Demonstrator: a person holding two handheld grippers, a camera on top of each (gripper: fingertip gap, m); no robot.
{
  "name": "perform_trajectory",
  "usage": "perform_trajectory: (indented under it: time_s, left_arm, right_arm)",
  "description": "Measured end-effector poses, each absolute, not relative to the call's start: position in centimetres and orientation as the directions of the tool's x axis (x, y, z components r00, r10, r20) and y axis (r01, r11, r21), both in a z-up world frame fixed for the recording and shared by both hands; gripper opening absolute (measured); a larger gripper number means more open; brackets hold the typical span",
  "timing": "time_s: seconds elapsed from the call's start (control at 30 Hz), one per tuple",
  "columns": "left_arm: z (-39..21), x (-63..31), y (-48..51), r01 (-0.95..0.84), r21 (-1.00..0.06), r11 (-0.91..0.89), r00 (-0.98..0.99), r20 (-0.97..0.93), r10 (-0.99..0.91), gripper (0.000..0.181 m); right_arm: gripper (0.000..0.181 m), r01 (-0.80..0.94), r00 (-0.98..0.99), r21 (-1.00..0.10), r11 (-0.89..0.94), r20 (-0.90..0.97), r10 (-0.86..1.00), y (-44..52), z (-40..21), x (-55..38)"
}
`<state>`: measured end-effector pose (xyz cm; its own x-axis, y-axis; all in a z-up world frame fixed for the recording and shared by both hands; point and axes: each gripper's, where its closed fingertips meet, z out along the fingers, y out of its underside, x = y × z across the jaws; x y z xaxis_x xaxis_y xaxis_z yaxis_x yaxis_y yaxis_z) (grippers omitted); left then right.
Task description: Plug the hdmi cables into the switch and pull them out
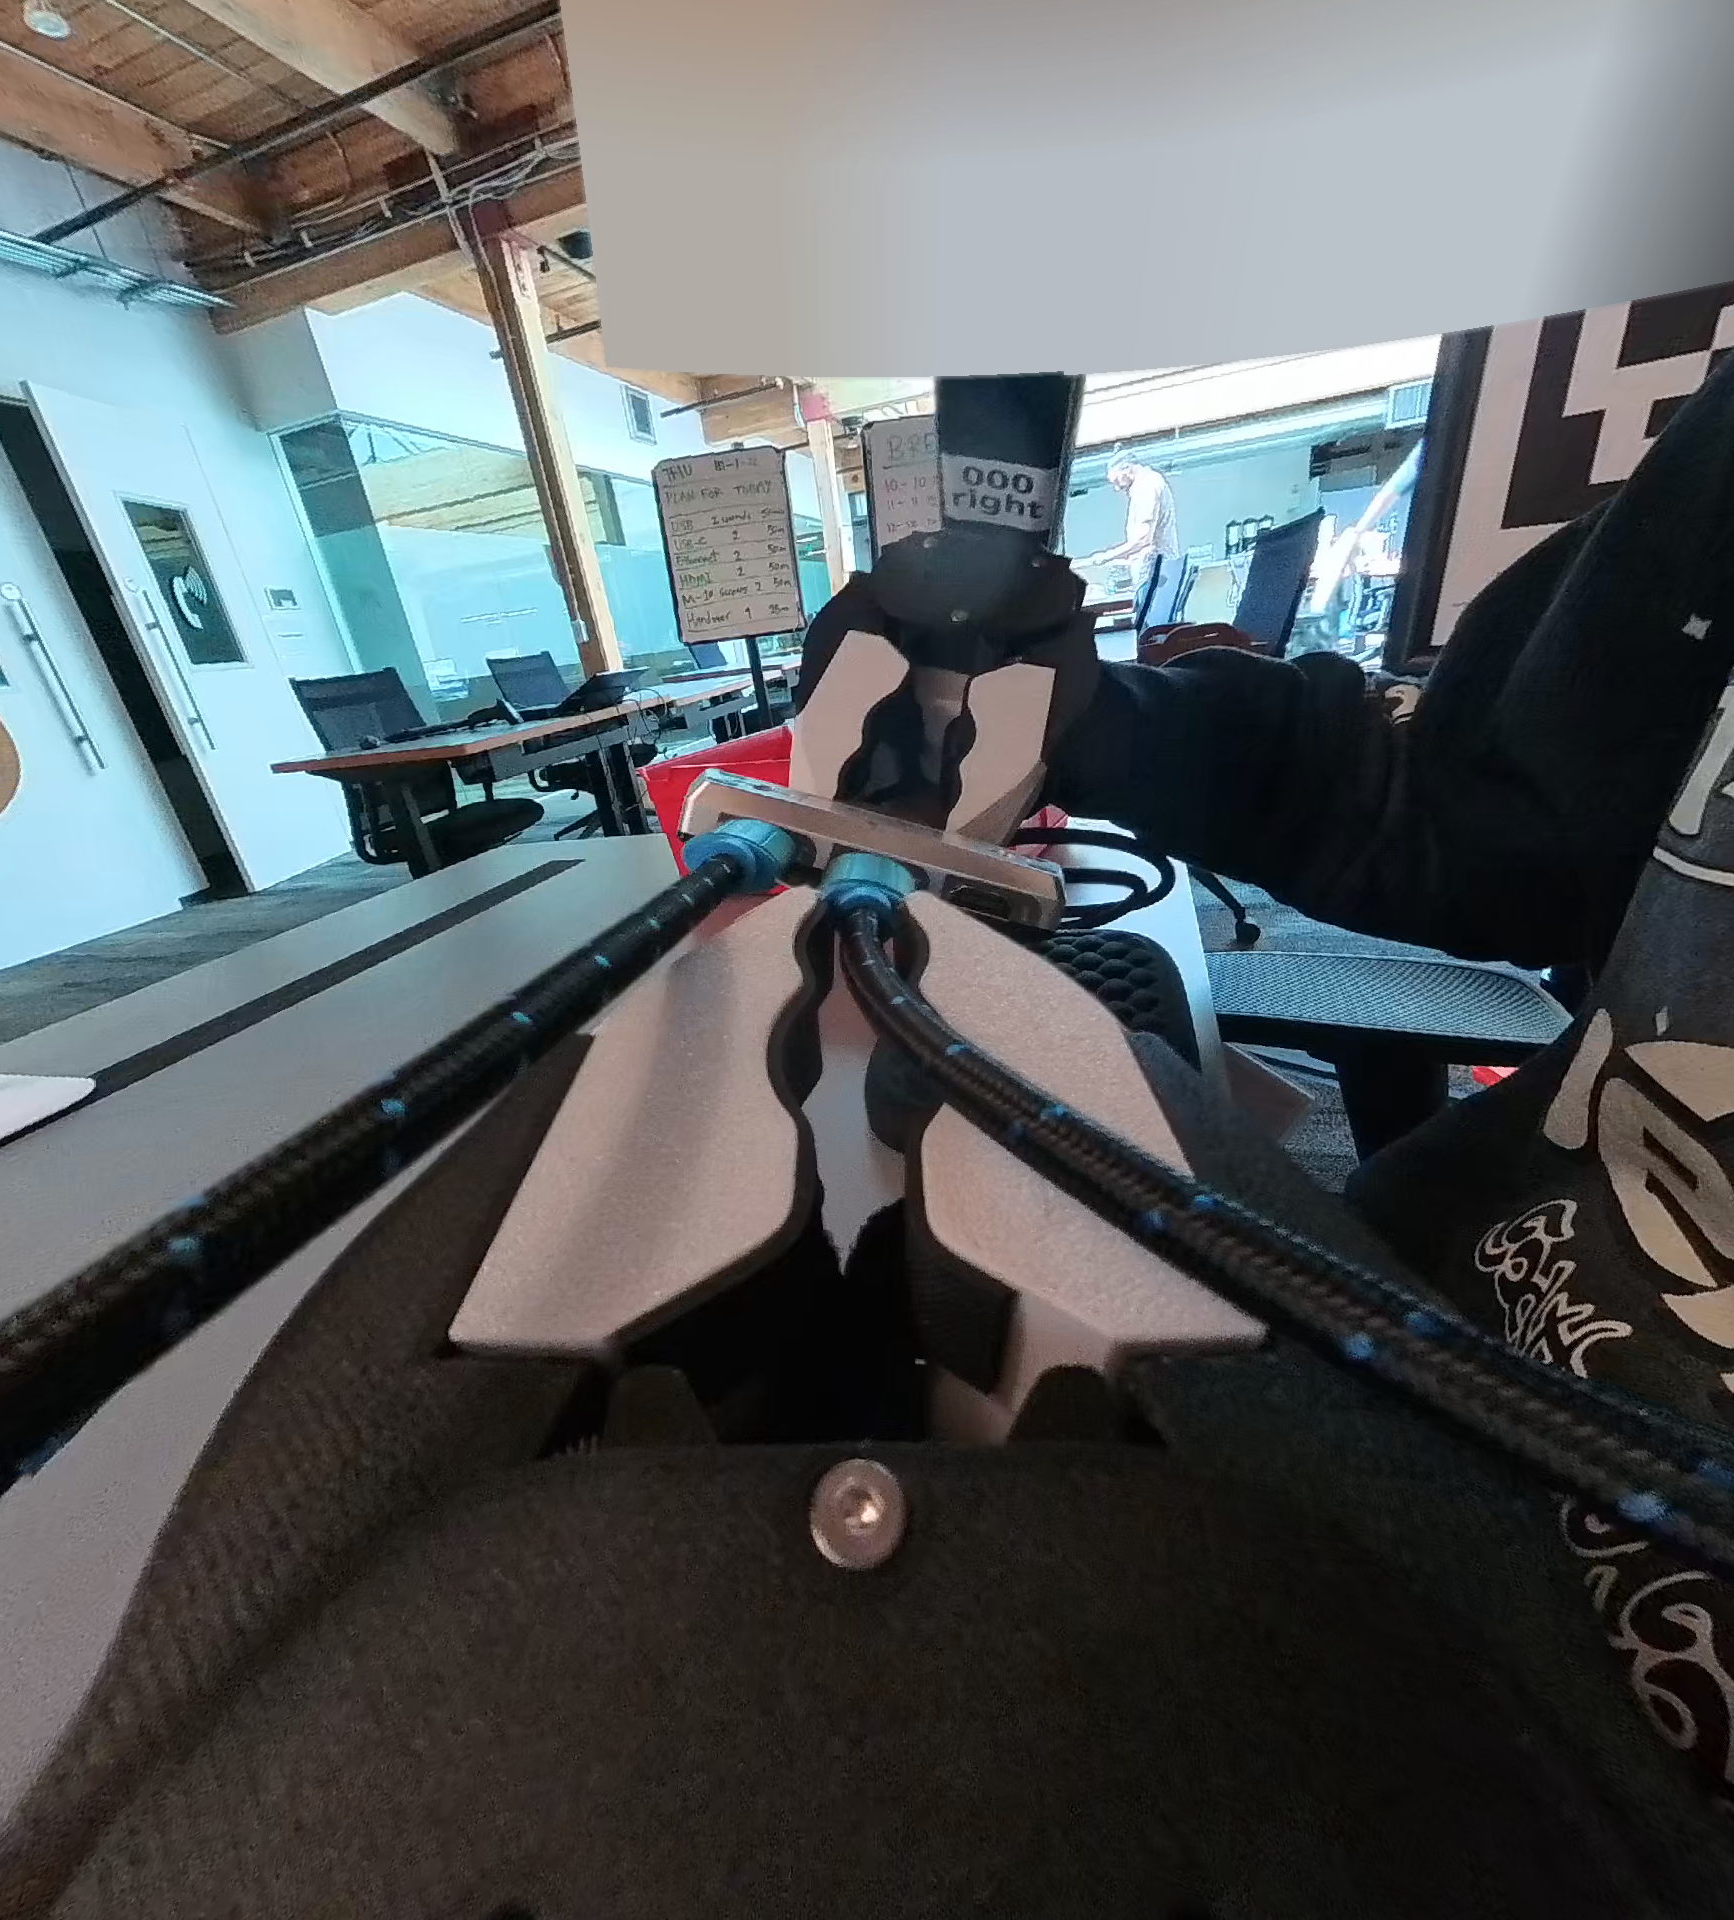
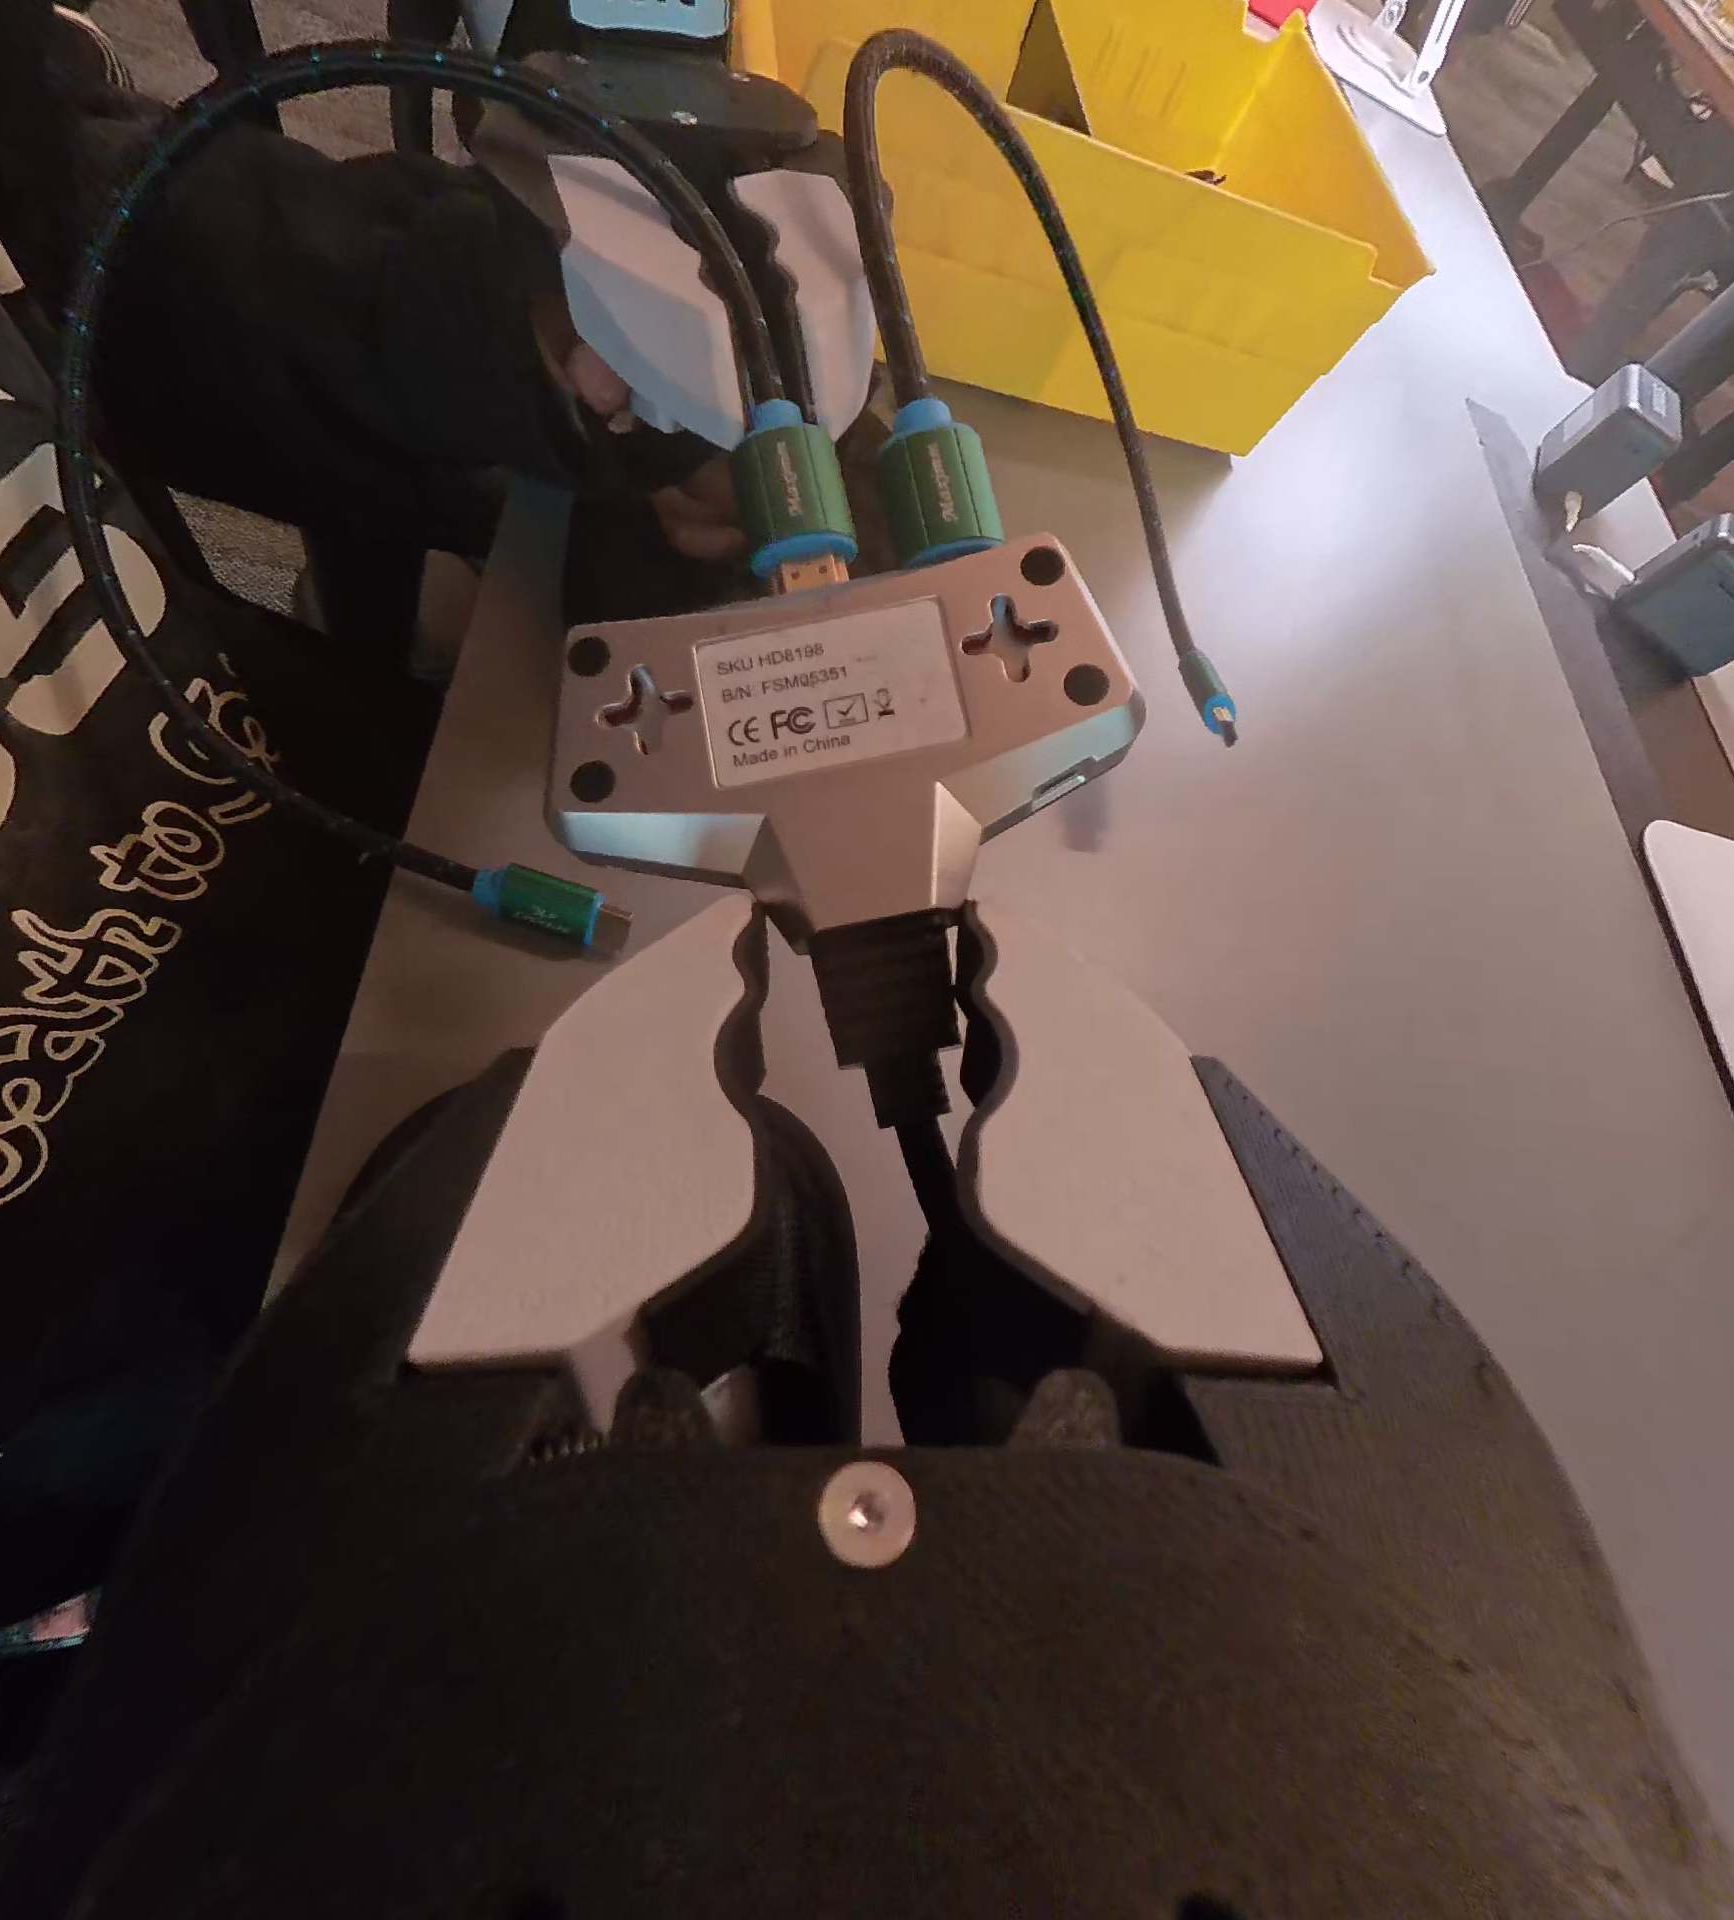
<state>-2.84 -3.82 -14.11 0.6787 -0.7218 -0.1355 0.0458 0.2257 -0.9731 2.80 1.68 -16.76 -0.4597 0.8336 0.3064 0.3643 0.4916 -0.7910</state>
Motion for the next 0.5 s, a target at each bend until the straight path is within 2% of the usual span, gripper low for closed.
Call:
perform_trajectory:
  time_s: [0.5]
  left_arm:
    - [-14.09, -2.76, -4.08, 0.049, -0.969, 0.241, 0.667, -0.148, -0.73, 0.01]
  right_arm:
    - [0.035, 0.352, -0.447, -0.811, 0.467, 0.293, 0.845, 0.79, -16.17, 2.66]
